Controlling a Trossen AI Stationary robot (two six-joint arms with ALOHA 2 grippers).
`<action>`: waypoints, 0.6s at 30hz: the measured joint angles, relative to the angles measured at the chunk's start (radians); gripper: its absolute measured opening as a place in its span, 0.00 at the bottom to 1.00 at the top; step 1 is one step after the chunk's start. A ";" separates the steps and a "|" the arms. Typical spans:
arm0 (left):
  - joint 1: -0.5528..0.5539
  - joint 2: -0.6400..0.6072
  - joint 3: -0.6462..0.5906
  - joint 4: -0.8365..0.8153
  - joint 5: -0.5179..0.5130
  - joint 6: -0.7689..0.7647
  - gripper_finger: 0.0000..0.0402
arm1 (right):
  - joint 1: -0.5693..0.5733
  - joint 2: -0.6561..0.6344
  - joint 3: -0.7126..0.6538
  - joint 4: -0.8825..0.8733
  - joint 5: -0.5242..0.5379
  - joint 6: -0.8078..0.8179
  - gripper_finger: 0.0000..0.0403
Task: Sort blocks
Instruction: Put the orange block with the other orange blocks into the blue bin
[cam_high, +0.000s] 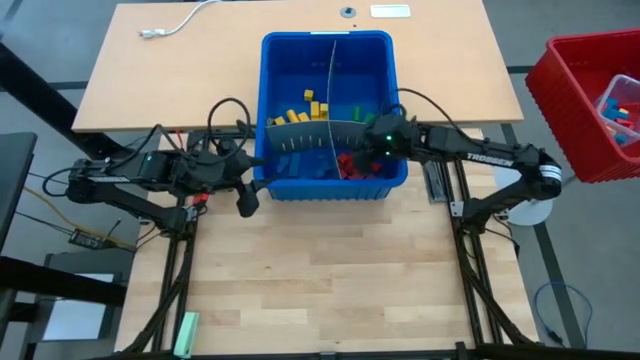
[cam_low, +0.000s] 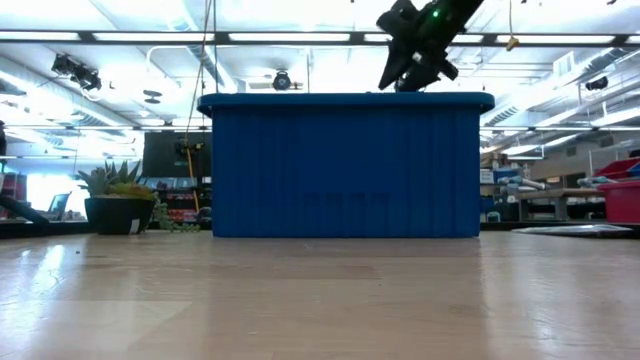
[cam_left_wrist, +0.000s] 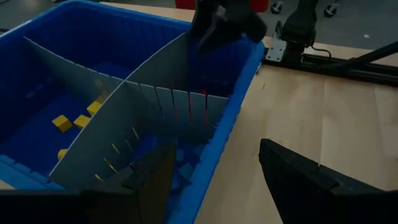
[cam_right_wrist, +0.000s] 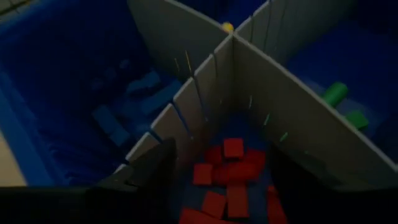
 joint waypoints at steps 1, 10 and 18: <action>0.000 0.000 0.000 0.001 0.000 0.000 0.61 | 0.000 -0.012 0.000 0.000 0.000 -0.006 0.60; 0.000 0.013 0.000 0.009 0.000 0.001 0.61 | 0.056 -0.125 0.000 0.027 -0.008 -0.056 0.62; 0.000 0.014 -0.001 0.059 0.000 0.129 0.61 | 0.059 -0.150 0.000 0.015 0.003 -0.143 0.57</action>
